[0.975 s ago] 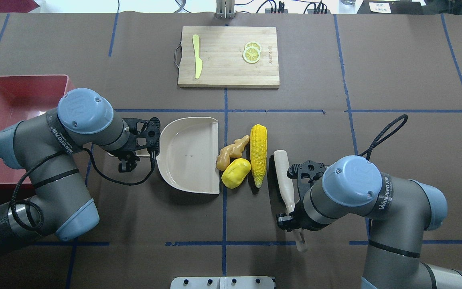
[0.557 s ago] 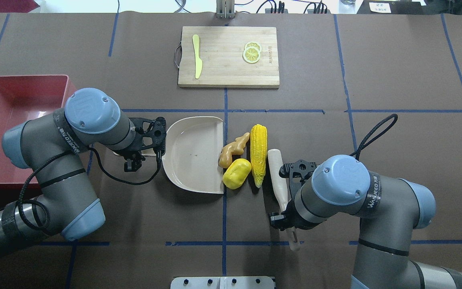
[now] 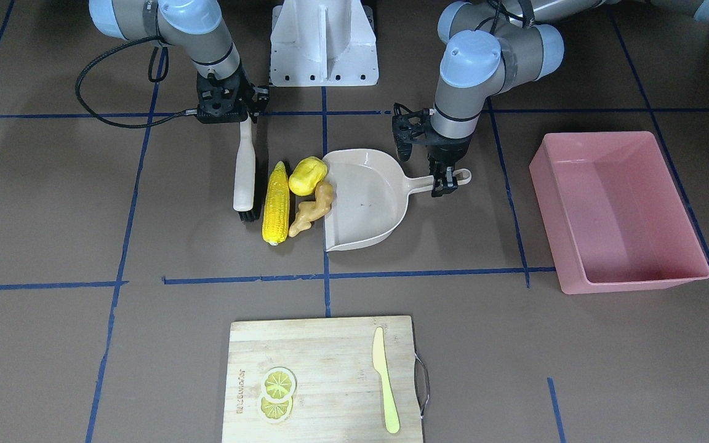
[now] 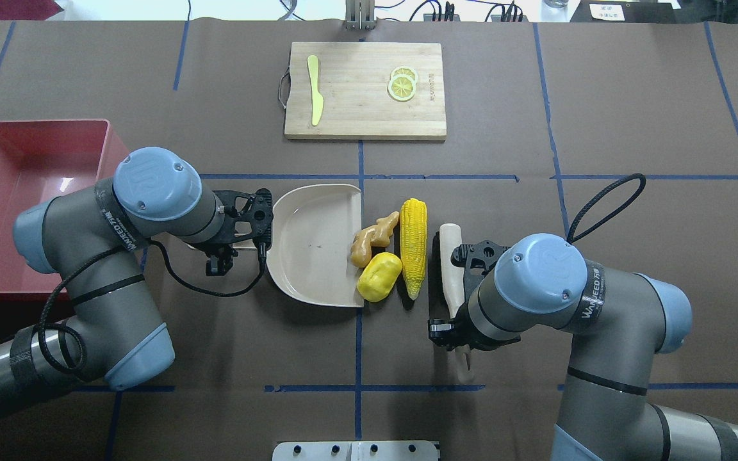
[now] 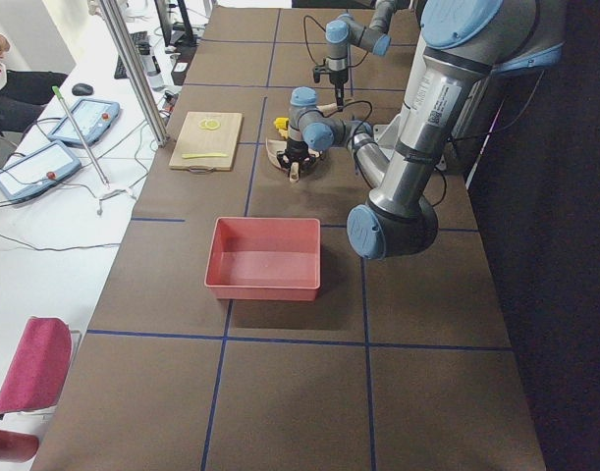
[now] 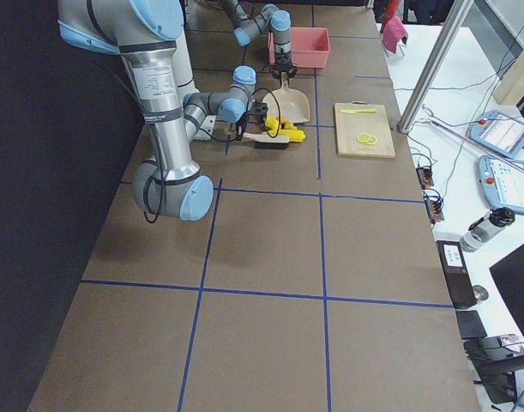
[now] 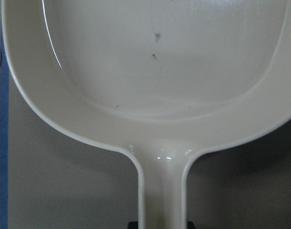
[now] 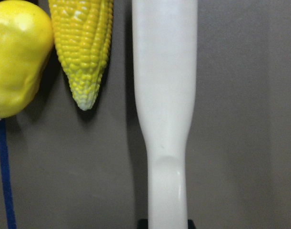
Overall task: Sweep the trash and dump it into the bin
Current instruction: 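Sweep the ginger, potato and corn into the dustpan with the right gripper's brush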
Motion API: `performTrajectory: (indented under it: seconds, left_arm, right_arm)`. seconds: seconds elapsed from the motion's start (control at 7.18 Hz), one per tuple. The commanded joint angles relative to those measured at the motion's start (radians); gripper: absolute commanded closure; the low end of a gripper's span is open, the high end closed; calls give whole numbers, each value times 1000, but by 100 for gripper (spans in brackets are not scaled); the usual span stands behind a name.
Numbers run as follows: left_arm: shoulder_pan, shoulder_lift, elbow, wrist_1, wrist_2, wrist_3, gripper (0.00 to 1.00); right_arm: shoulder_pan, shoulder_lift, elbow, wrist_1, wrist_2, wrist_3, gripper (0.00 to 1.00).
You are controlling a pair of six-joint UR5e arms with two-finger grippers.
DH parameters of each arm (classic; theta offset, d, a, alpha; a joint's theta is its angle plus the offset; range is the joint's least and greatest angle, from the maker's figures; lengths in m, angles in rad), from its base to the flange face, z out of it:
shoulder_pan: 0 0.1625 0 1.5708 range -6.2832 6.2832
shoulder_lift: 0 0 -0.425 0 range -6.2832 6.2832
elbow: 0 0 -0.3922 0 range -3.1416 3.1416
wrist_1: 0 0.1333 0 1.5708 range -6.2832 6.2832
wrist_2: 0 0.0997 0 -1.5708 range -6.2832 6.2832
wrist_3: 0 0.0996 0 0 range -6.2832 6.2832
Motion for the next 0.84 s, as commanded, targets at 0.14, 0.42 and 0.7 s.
performTrajectory:
  seconds: [0.14, 0.42, 0.7]
  left_arm:
    - [15, -34, 1, 41, 35, -2, 92]
    - [28, -74, 18, 78, 49, -25, 92]
    - [36, -129, 52, 115, 70, -27, 92]
  right_arm:
    - [5, 79, -76, -1, -12, 23, 100]
    - [3, 99, -82, 1, -10, 21, 100]
    - [3, 126, -92, 2, -9, 21, 100]
